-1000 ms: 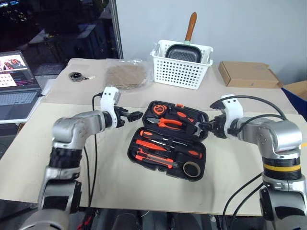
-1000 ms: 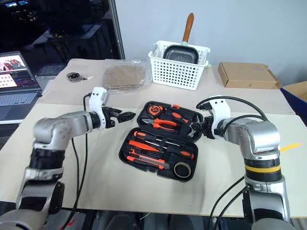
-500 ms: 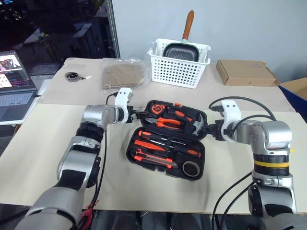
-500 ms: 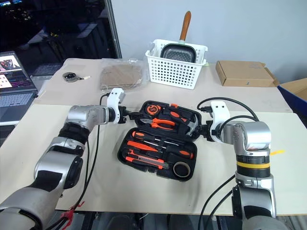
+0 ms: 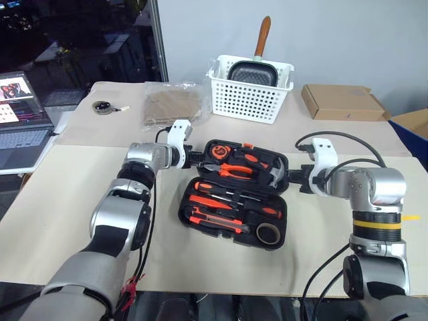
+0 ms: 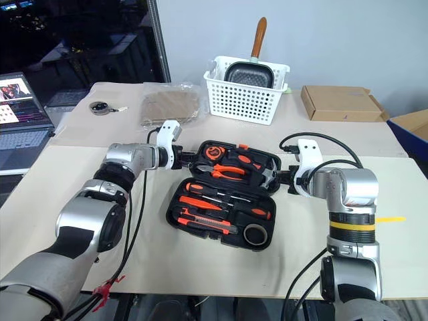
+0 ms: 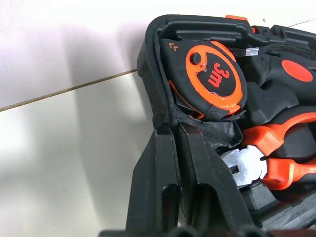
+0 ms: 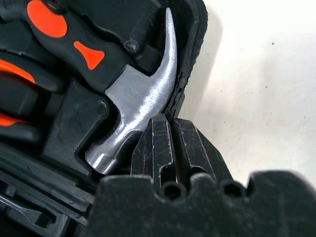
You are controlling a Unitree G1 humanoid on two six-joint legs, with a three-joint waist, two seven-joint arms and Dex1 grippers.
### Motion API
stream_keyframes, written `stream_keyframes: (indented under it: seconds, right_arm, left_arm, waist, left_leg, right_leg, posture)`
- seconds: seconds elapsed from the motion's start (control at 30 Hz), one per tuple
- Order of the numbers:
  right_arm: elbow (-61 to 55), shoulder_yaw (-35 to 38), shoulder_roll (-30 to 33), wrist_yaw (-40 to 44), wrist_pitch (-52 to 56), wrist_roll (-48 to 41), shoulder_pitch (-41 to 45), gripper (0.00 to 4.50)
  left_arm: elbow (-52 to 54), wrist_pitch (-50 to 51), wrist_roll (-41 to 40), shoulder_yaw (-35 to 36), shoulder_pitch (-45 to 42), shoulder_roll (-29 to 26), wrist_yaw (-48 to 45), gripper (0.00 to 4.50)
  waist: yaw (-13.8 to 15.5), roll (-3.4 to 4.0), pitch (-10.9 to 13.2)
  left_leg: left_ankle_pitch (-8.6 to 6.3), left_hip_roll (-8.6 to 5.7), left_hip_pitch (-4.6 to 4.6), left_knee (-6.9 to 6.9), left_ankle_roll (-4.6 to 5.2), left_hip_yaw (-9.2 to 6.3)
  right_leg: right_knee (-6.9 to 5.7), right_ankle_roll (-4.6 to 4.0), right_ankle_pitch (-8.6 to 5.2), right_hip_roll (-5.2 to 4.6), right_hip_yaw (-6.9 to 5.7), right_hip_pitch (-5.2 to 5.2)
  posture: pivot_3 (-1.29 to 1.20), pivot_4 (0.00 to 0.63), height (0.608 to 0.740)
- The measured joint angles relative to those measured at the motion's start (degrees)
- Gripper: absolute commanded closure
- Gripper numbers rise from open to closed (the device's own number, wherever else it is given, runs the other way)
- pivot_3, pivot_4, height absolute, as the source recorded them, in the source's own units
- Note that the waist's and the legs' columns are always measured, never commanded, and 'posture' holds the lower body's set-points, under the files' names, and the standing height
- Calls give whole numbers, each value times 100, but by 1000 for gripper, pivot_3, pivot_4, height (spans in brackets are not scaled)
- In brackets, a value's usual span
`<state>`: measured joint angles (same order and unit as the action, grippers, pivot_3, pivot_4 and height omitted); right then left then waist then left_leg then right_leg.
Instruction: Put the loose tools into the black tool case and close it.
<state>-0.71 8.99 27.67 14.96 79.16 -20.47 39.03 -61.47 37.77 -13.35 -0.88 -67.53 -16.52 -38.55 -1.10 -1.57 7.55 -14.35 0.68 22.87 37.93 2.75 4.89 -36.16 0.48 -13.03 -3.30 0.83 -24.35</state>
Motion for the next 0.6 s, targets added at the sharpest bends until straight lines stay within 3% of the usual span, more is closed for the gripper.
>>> stream_keyframes:
  seconds: [0.2,0.37,0.43,0.6]
  right_arm:
    - [55,-463,-293,44,-1165,309,-61,4500]
    - [539,-879,-353,456,-3087,790,-82,4500]
    - [625,-967,-336,671,-3858,932,-178,4500]
    - [679,-1030,-184,1136,-5529,1255,-567,4500]
  left_arm:
    - [503,-22,8,183,303,-272,16,4437]
    - [1968,-241,4,399,1115,-481,161,4437]
    - [2897,-582,-1,418,1748,-571,139,4437]
    - [4275,-1712,243,292,2778,-833,-36,4437]
  waist:
    - [-133,3,2]
    - [-136,9,5]
    - [-127,10,6]
    - [-46,11,7]
  left_leg:
    - [6,11,7,-1,-11,0]
    - [14,10,37,-5,-24,4]
    - [45,8,46,-6,-76,17]
    - [44,9,54,-10,-76,16]
  right_leg:
    - [-8,-11,6,17,8,-16]
    - [-14,-12,9,12,12,-56]
    - [-44,-12,9,4,28,-83]
    - [-45,-13,9,-1,14,-95]
  posture:
    - [0,150,740]
    - [0,150,740]
    - [0,150,740]
    - [0,150,740]
